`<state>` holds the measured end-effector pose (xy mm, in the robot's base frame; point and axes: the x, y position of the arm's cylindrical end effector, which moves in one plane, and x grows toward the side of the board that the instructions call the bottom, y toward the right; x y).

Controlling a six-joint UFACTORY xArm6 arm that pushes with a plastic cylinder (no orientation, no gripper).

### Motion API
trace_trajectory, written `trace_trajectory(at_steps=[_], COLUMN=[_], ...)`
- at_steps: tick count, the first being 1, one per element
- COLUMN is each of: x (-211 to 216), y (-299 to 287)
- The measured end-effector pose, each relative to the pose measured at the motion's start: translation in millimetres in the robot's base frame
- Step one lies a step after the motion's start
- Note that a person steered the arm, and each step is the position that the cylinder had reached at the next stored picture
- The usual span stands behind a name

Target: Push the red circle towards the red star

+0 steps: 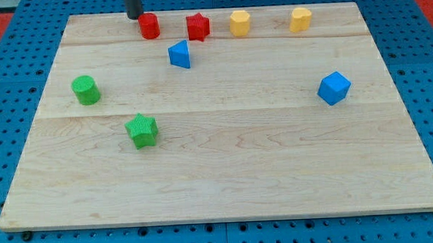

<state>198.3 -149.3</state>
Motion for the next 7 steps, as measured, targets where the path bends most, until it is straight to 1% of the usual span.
trace_trajectory(at_steps=[3,4,5,7], x=[16,21,46,64], y=[11,-16,-23,0])
